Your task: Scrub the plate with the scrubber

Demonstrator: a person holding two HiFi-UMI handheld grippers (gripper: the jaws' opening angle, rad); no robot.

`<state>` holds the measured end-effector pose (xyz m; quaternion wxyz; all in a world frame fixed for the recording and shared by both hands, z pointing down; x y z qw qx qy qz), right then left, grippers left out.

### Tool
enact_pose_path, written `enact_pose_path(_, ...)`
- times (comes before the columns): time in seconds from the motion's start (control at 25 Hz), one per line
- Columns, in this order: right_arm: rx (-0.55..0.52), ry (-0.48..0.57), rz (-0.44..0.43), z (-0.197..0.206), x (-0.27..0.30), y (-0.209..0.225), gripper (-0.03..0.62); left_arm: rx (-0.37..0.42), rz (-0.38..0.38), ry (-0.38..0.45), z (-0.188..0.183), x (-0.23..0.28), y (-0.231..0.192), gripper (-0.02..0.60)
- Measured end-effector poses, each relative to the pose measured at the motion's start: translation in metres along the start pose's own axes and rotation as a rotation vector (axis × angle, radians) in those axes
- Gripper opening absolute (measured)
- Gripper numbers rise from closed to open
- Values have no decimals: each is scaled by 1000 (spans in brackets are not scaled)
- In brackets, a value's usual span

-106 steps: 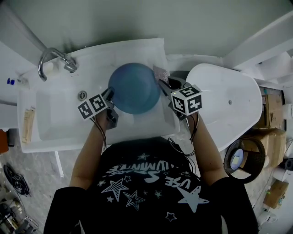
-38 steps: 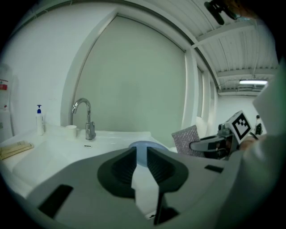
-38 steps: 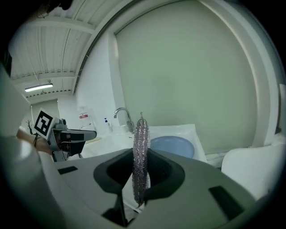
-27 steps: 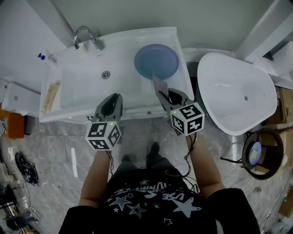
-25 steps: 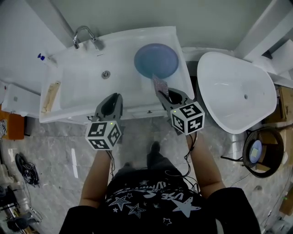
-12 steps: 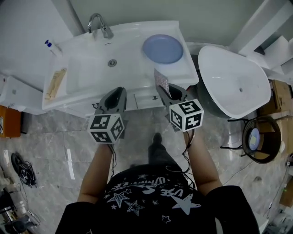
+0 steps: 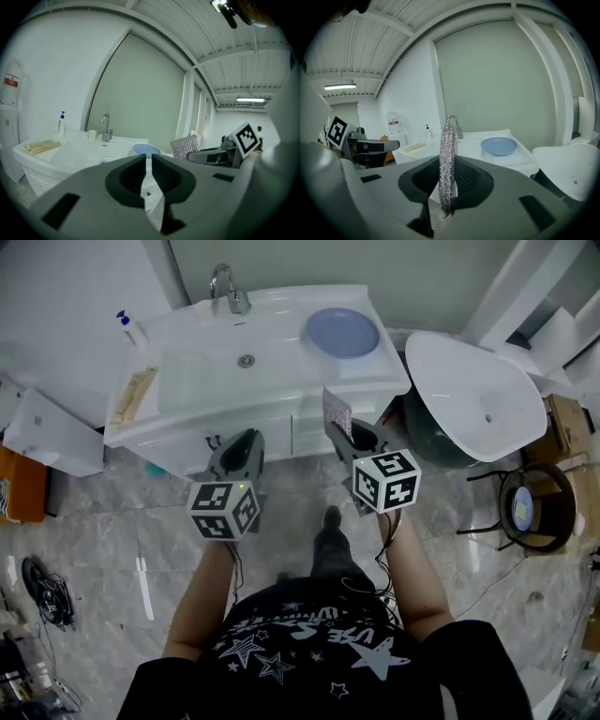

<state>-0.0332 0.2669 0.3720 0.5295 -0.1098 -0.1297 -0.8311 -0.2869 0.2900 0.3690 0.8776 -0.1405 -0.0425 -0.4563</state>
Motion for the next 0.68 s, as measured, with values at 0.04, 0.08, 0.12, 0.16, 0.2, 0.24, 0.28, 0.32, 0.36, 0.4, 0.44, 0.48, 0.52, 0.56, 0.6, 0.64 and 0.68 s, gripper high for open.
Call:
enact_pose_path(0.04, 0, -1, 0, 3, -5, -9, 81, 1, 2, -3, 4, -11, 1, 46)
enact_pose_path(0.08, 0, -2, 1, 7, -10, -19, 81, 3, 3, -7, 7, -22, 2, 46)
enact_pose_path(0.12, 1, -3, 1, 10, -15, -28, 81, 5, 4, -11, 11, -33, 3, 46)
enact_pose_path(0.16, 3, -3, 2, 13, -20, -37, 81, 5, 5, -16, 15, -43, 2, 46)
enact_pose_path(0.2, 5, -3, 3, 16, -24, -46, 81, 3, 5, -21, 18, -53, 1, 46)
enact_pose_path(0.24, 6, -3, 4, 19, -28, -55, 81, 0, 4, -25, 22, -62, -1, 46)
enact_pose_path(0.28, 5, -5, 5, 21, -31, -64, 81, -3, 3, -27, 24, -71, -2, 46)
enact_pose_path(0.32, 4, -7, 3, 23, -35, -72, 81, -5, 2, -27, 26, -80, -3, 46)
enact_pose_path(0.36, 2, -9, 1, 26, -39, -79, 81, -8, 0, -26, 28, -88, -3, 46)
enact_pose_path(0.4, 0, -10, -2, 28, -45, -85, 81, -9, 0, -25, 30, -96, -2, 46)
enact_pose_path(0.44, -2, -10, -4, 31, -51, -90, 81, -10, 0, -25, 32, -104, 0, 46)
enact_pose_path(0.48, -6, -9, -6, 34, -58, -94, 81, -11, 0, -26, 35, -110, 3, 46)
enact_pose_path(0.52, -10, -8, -6, 37, -64, -97, 81, -11, 1, -28, 38, -115, 6, 46)
enact_pose_path(0.56, -14, -9, -5, 39, -69, -100, 81, -13, 3, -31, 41, -119, 8, 46)
enact_pose_path(0.6, -17, -11, -3, 40, -73, -102, 81, -17, 5, -34, 44, -122, 9, 46)
enact_pose_path(0.64, -21, -14, -1, 41, -76, -104, 81, -21, 8, -37, 46, -125, 10, 46)
enact_pose_path(0.68, -24, -18, 2, 42, -79, -106, 81, -26, 10, -40, 48, -129, 12, 46)
Point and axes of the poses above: the fingertips, and each gripper's own axes: x forward along the fingers, y to its right, z out of its underside, the point moved 10 cm from there along -x, backward along the fingers, and after that the axes turned 7 degrees about z, right-handed, at the moved point
